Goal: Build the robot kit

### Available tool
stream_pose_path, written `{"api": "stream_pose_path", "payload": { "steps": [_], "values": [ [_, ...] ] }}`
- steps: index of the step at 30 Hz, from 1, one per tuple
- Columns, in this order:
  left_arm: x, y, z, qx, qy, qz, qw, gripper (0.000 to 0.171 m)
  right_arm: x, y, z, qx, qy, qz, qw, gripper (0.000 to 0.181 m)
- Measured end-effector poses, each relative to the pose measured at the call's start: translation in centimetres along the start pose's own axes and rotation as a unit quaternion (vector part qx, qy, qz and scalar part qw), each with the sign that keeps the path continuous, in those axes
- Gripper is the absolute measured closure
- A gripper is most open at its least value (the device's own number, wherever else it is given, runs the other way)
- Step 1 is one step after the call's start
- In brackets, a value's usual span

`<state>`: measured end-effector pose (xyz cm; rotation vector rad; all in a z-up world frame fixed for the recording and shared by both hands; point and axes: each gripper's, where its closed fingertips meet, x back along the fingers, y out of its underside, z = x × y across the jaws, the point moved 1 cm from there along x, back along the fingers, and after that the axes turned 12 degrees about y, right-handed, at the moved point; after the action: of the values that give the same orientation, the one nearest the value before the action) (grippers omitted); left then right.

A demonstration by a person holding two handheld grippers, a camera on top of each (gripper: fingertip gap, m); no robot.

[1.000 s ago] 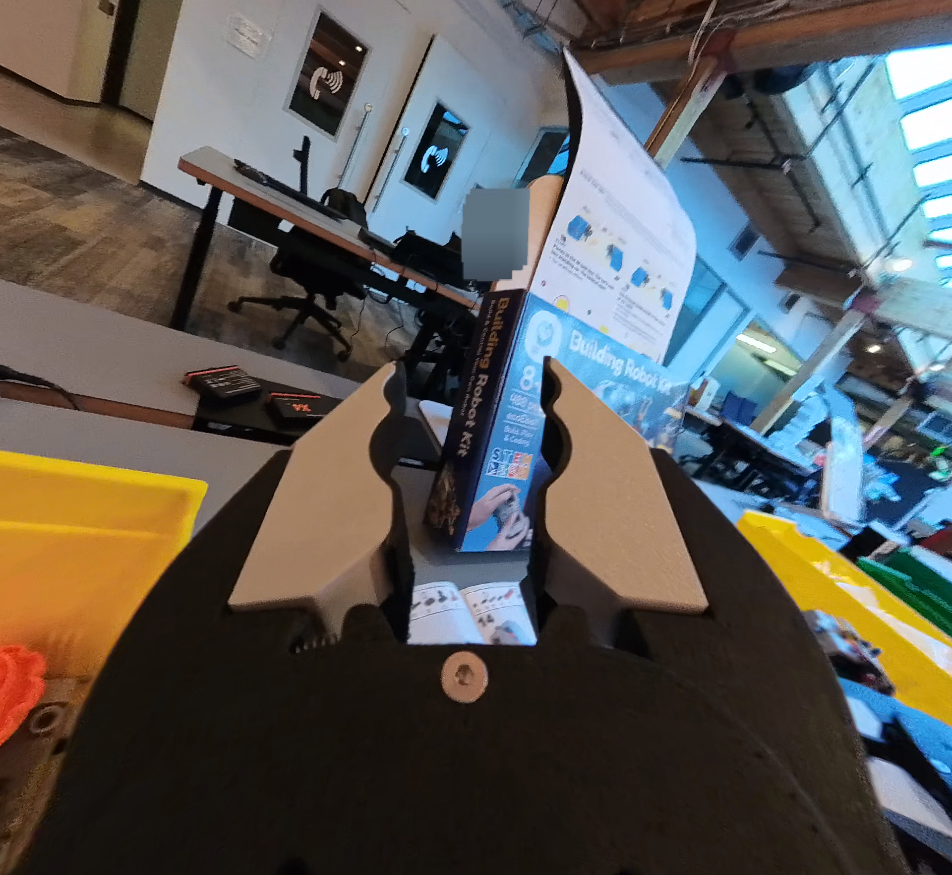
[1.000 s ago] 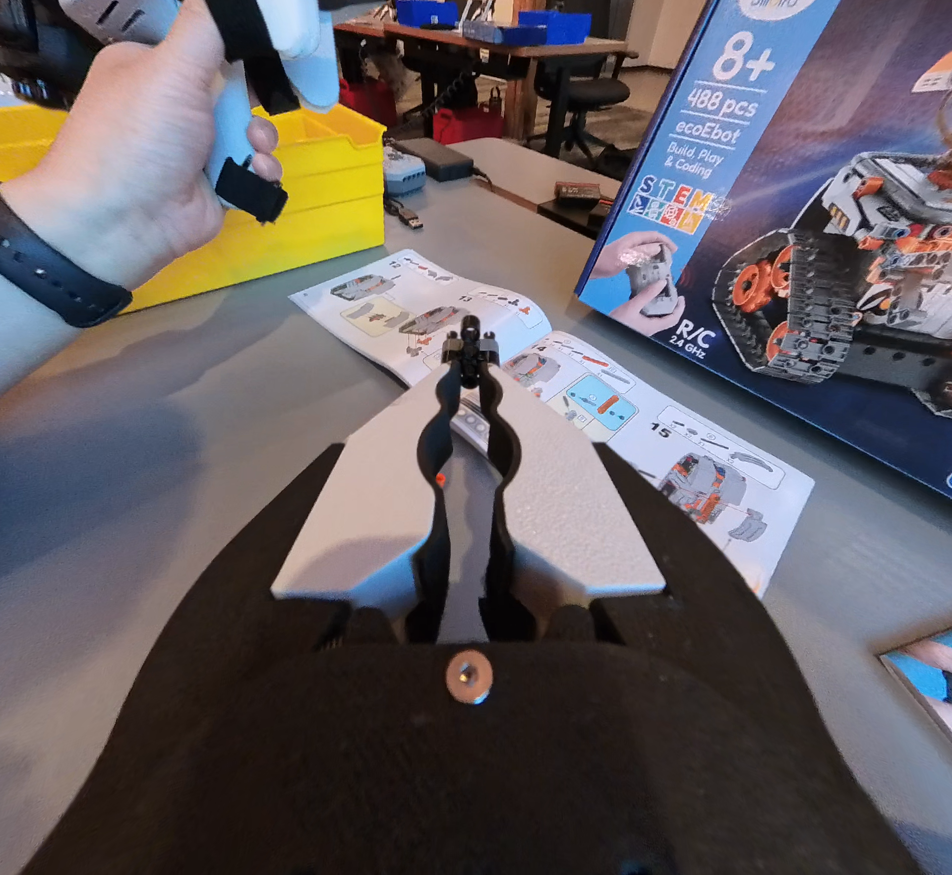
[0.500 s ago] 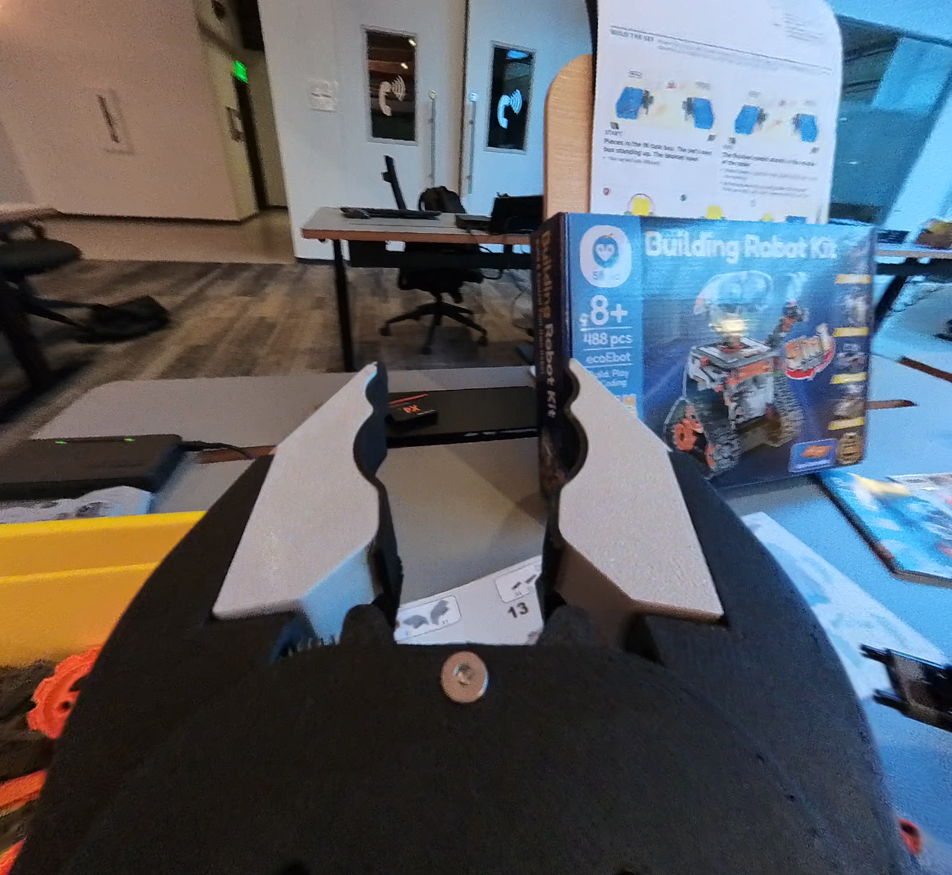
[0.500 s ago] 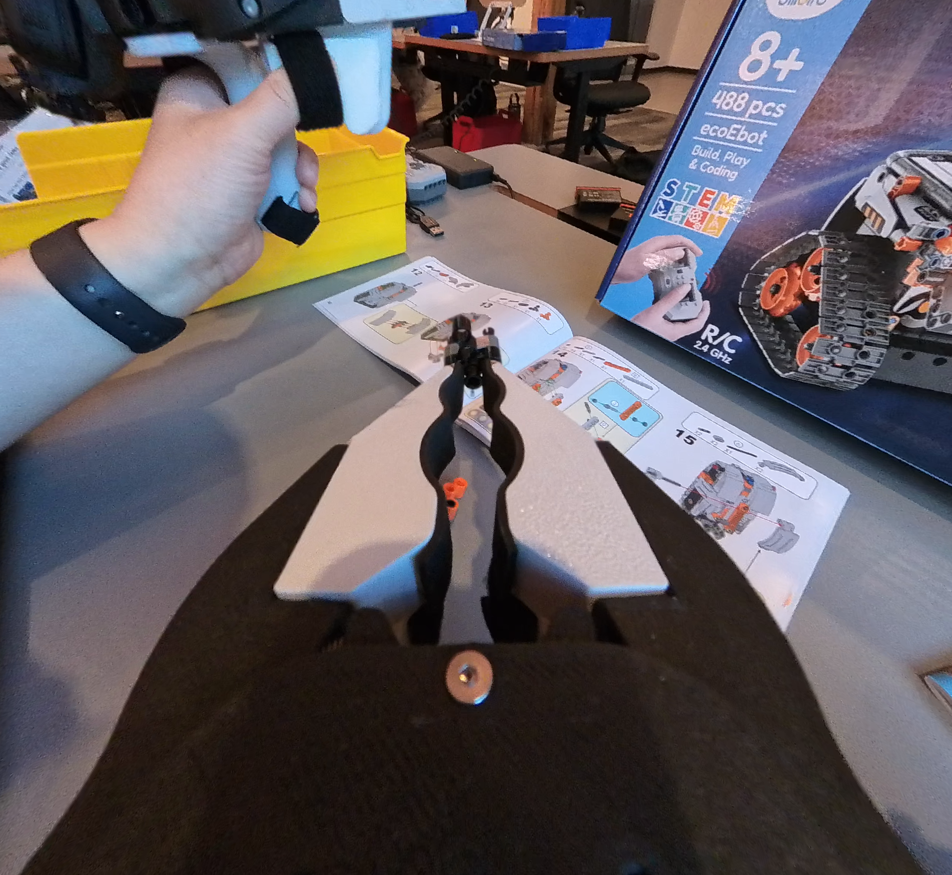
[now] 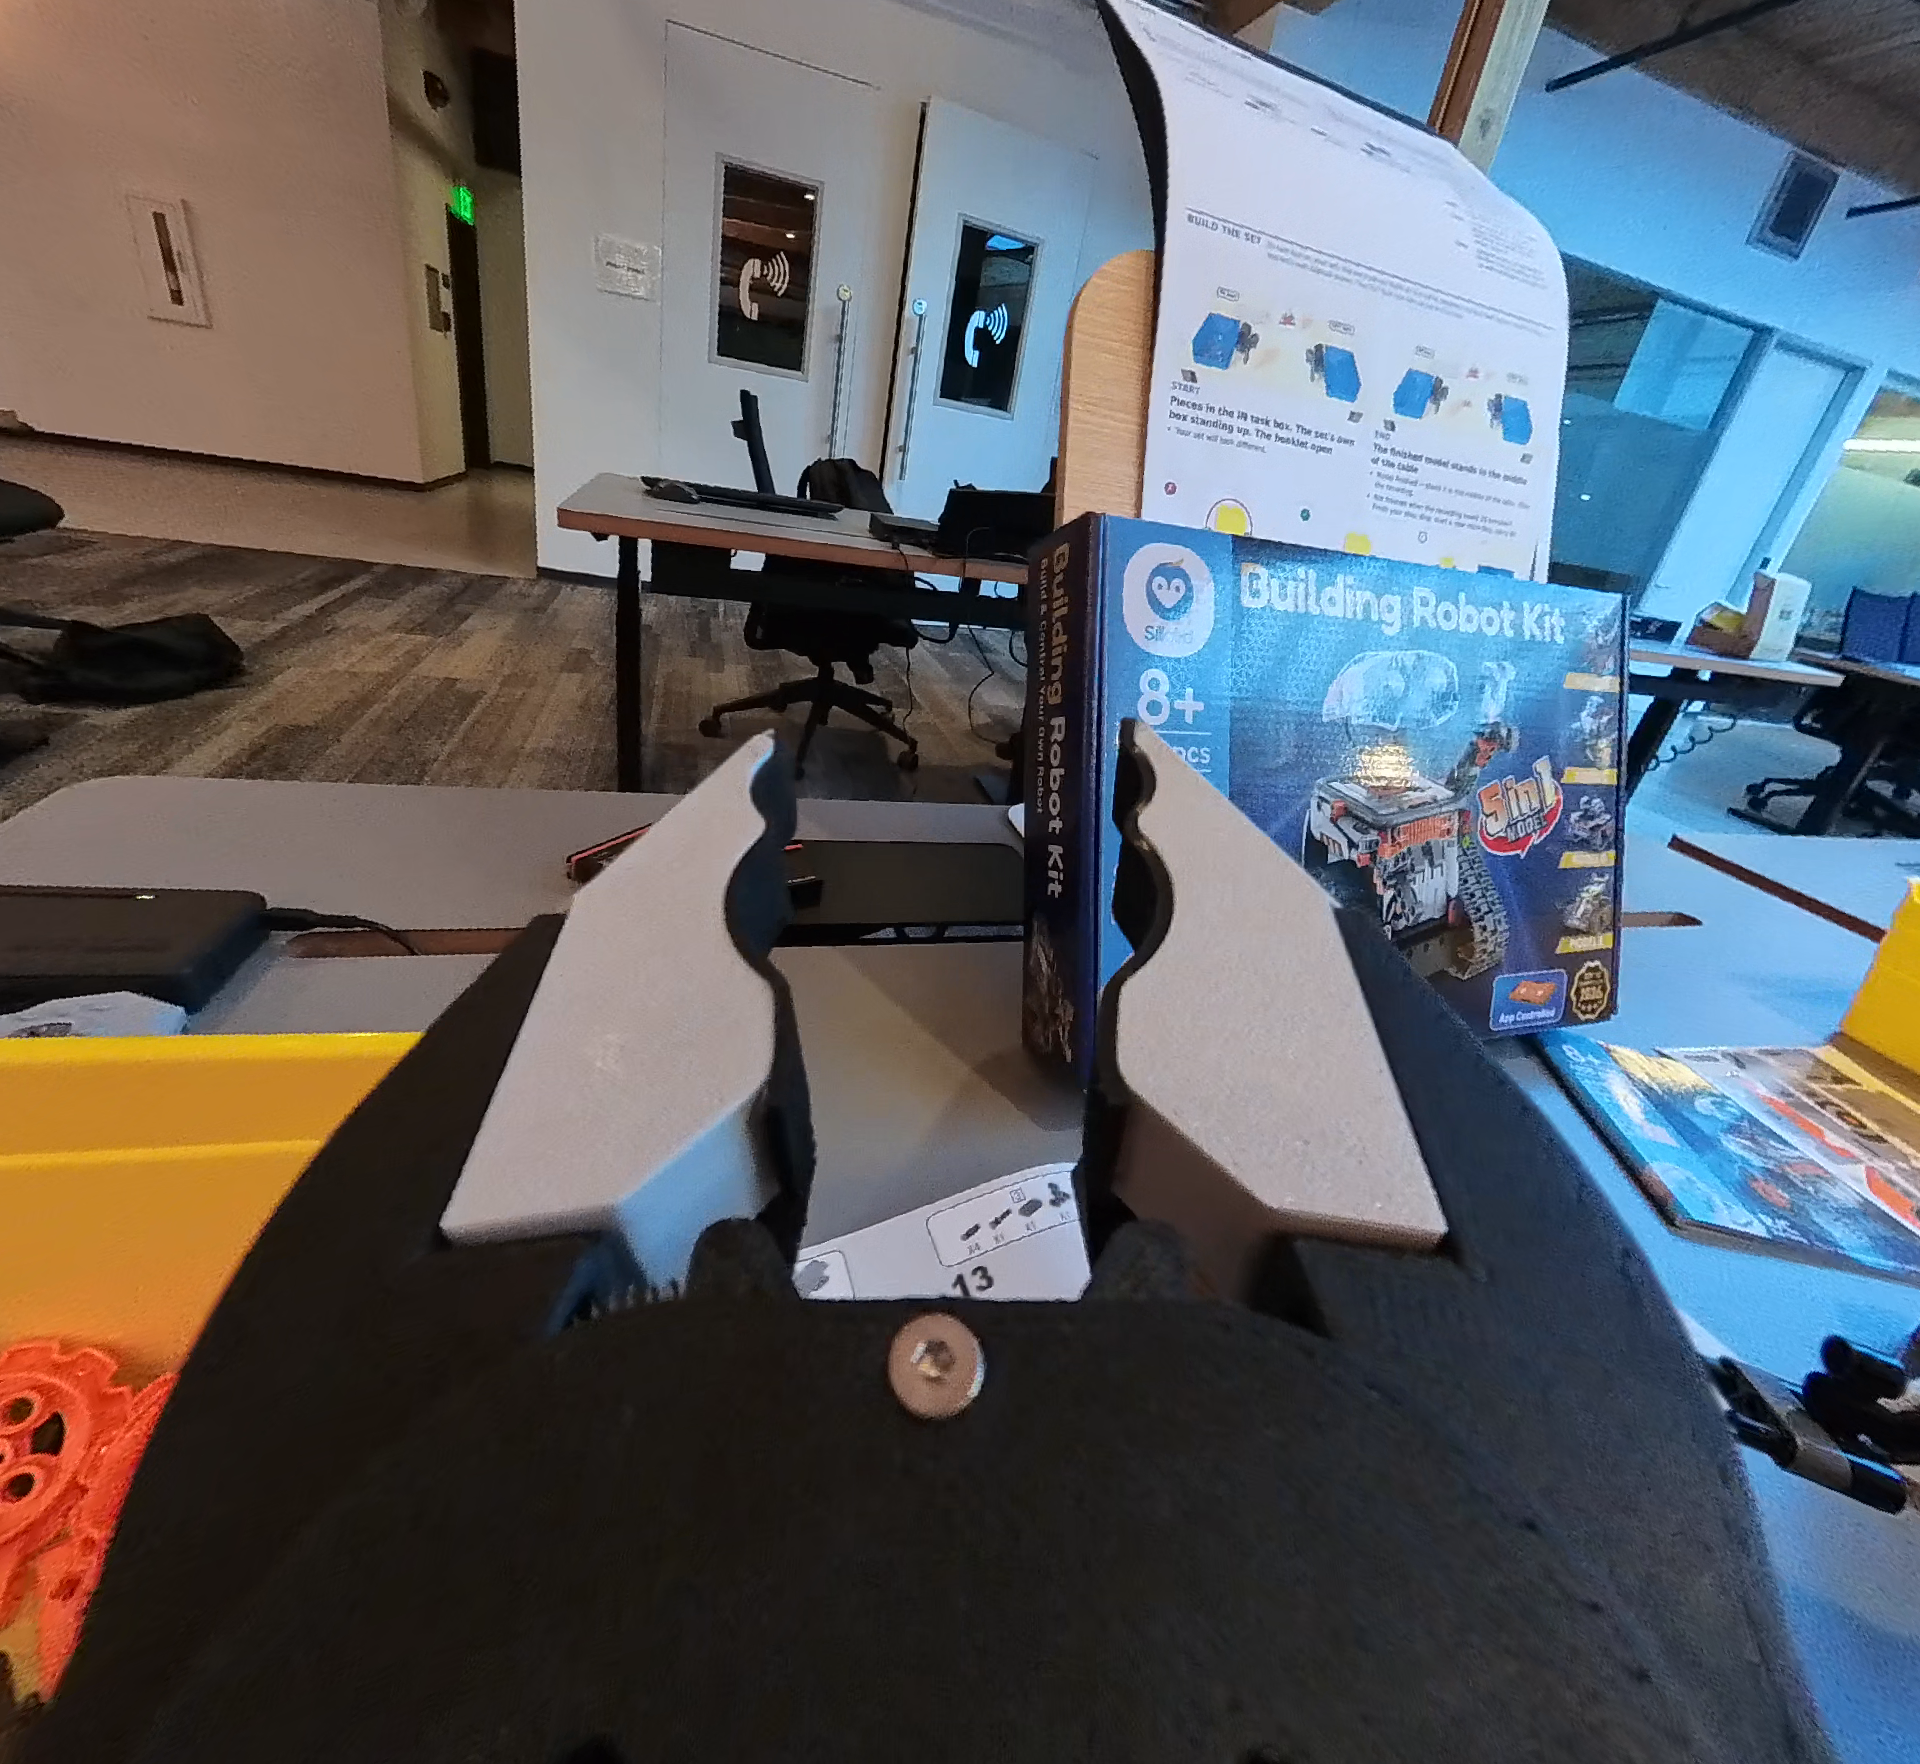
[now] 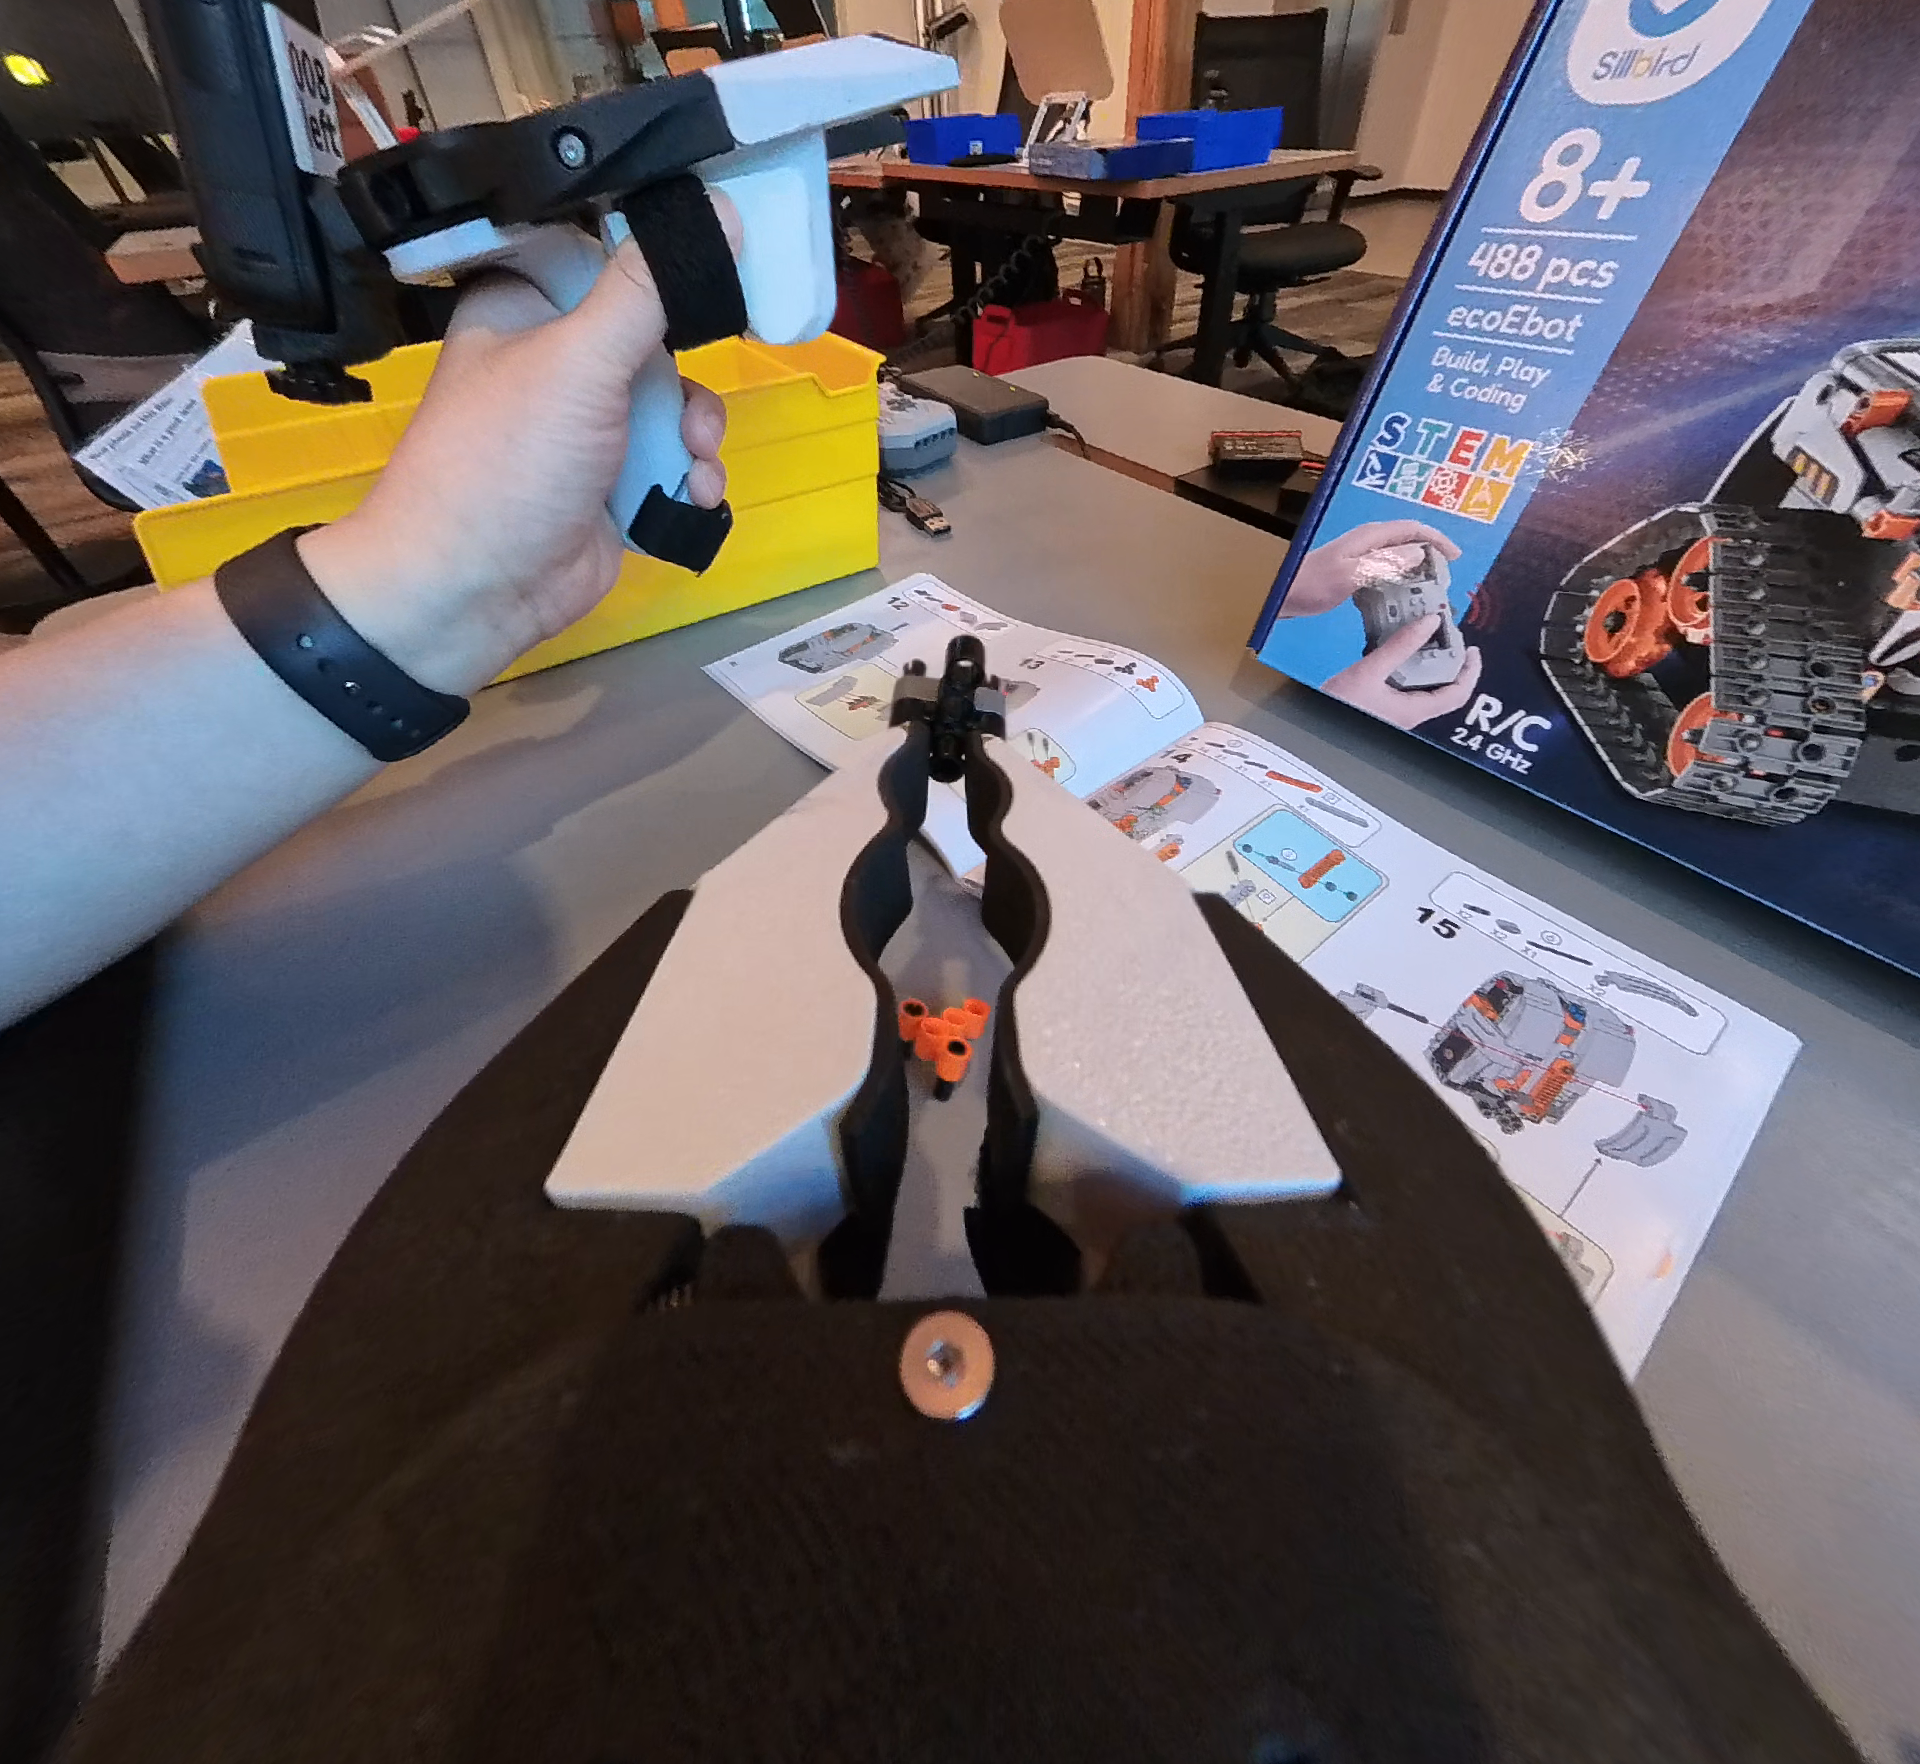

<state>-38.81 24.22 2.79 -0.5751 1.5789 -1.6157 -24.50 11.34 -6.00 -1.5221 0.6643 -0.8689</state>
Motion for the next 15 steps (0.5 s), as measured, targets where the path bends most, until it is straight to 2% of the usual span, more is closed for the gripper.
{"api": "stream_pose_path", "payload": {
  "steps": [15],
  "values": [
    [-0.17,0.51,-0.19,0.009,-0.001,-0.01,1.0,0.118,-0.02,0.02,0.41,0.034,0.024,0.001,0.999,0.178]
  ]
}}
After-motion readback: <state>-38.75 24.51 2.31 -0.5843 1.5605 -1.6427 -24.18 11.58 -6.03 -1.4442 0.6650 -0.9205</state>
